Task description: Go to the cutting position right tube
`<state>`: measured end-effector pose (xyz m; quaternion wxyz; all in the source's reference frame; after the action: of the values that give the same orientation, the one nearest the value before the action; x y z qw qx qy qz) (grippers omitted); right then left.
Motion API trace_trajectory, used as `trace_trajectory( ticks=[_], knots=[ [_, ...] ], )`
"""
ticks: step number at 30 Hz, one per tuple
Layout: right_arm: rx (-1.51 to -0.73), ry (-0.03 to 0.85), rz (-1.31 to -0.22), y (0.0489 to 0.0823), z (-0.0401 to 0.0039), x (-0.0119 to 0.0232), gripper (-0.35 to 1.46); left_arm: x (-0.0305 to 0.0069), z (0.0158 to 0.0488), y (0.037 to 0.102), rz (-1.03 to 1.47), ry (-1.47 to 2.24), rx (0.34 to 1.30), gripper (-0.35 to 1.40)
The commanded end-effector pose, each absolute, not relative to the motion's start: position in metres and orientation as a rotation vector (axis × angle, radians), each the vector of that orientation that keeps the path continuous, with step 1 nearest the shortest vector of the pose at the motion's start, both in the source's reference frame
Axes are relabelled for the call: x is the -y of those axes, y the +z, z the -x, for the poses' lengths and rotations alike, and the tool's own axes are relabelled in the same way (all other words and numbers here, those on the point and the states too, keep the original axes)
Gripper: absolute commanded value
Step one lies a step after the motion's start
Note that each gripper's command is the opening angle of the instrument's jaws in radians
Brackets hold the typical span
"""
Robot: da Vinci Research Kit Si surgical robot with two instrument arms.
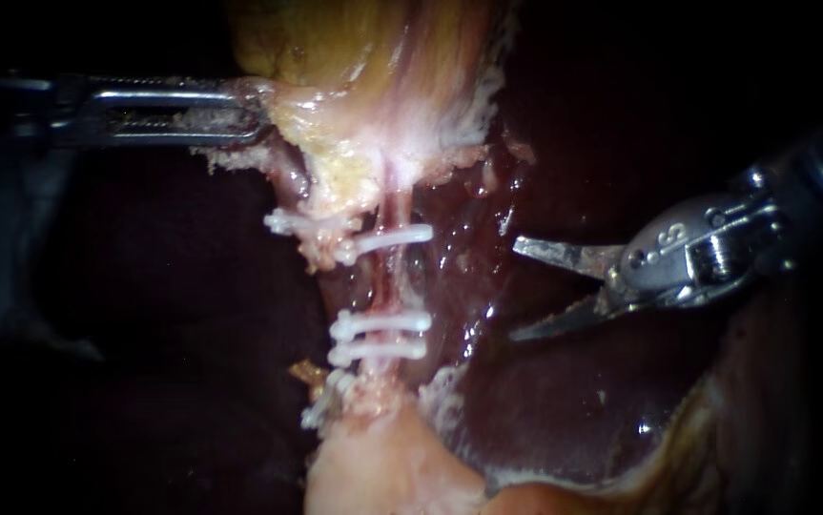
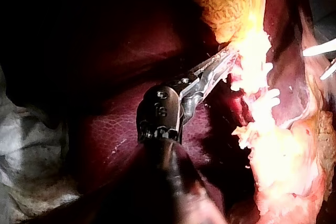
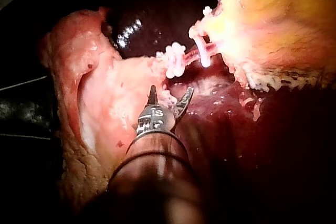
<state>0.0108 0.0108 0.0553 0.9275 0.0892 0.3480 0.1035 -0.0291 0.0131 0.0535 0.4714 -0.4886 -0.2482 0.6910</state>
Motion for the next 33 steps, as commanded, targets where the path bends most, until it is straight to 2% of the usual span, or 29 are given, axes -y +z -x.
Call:
trace_trajectory(
  ticks=[1, 5, 11, 18, 21, 28, 33],
  knots=[
    [-0.717, 0.21, -0.189, 0.0553, -0.0108, -0.0107, 1.45, -0.0133, 0.0288, 0.0531, 1.196, 1.692, 0.611, -0.35],
    [-0.723, 0.206, -0.202, 0.0553, -0.0108, -0.0108, 1.45, -0.0143, 0.0277, 0.0511, 1.19, 1.688, 0.628, -0.35],
    [-0.725, 0.205, -0.204, 0.0553, -0.0108, -0.0108, 1.45, -0.0163, 0.0254, 0.0473, 1.214, 1.649, 0.605, -0.35],
    [-0.735, 0.201, -0.227, 0.055, -0.0111, -0.0111, 1.43, -0.0165, 0.0245, 0.0467, 1.218, 1.646, 0.595, -0.35],
    [-0.761, 0.192, -0.291, 0.0551, -0.0117, -0.0111, 1.43, -0.0165, 0.0246, 0.0467, 1.218, 1.646, 0.593, -0.35],
    [-0.857, 0.255, -0.372, 0.0566, -0.0142, -0.0109, 1.39, -0.0164, 0.0247, 0.0468, 1.218, 1.646, 0.592, -0.35],
    [-0.876, 0.274, -0.415, 0.0584, -0.0158, -0.0107, 1.38, -0.0164, 0.0247, 0.0469, 1.218, 1.646, 0.591, -0.35]
  ],
)
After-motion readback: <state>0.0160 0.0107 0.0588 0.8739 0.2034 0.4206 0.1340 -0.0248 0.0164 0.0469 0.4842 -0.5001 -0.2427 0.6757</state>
